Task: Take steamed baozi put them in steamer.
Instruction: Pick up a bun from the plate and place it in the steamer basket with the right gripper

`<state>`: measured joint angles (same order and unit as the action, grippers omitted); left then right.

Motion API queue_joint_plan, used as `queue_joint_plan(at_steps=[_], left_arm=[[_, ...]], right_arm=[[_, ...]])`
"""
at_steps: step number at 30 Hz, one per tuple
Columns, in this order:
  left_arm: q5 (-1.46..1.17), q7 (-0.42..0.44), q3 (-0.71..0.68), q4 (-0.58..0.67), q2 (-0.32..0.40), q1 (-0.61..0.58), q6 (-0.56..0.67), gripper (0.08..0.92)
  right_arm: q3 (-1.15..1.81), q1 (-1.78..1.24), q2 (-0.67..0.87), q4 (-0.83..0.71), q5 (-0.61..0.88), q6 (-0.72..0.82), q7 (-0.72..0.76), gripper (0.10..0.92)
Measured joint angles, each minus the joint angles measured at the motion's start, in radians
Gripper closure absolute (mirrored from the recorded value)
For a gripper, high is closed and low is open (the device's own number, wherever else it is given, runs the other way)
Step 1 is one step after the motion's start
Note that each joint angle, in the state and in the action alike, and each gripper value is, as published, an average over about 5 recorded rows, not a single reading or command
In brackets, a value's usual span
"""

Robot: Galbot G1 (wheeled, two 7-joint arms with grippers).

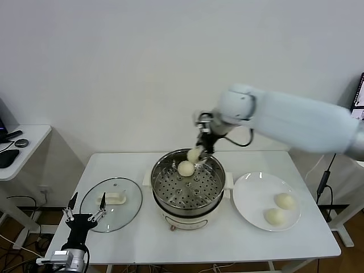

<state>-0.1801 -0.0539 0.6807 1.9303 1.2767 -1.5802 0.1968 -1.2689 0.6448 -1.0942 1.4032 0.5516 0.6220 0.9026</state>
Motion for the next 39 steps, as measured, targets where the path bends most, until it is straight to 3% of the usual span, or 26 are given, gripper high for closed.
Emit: queue_joint_plan(at_steps=[9, 26, 29, 39], left_arm=[[-0.004, -0.001, 0.017, -0.005, 0.005, -0.004, 0.006, 0.177], [-0.005, -0.001, 0.023, -0.021, 0.003, 0.001, 0.01, 0.177], [-0.005, -0.001, 0.022, -0.021, 0.004, 0.001, 0.01, 0.177], [-0.005, 0.0, 0.02, -0.02, -0.001, 0.001, 0.011, 0.177]], right_arm=[[-0.02, -0.075, -0.17, -0.111, 0.029, 0.058, -0.045, 0.559], [-0.025, -0.168, -0.268, -0.185, 0.025, 0.095, -0.061, 0.556], [-0.027, -0.17, -0.27, -0.187, 0.019, 0.097, -0.055, 0.514], [-0.027, -0.127, -0.234, -0.149, 0.009, 0.099, -0.006, 0.24]])
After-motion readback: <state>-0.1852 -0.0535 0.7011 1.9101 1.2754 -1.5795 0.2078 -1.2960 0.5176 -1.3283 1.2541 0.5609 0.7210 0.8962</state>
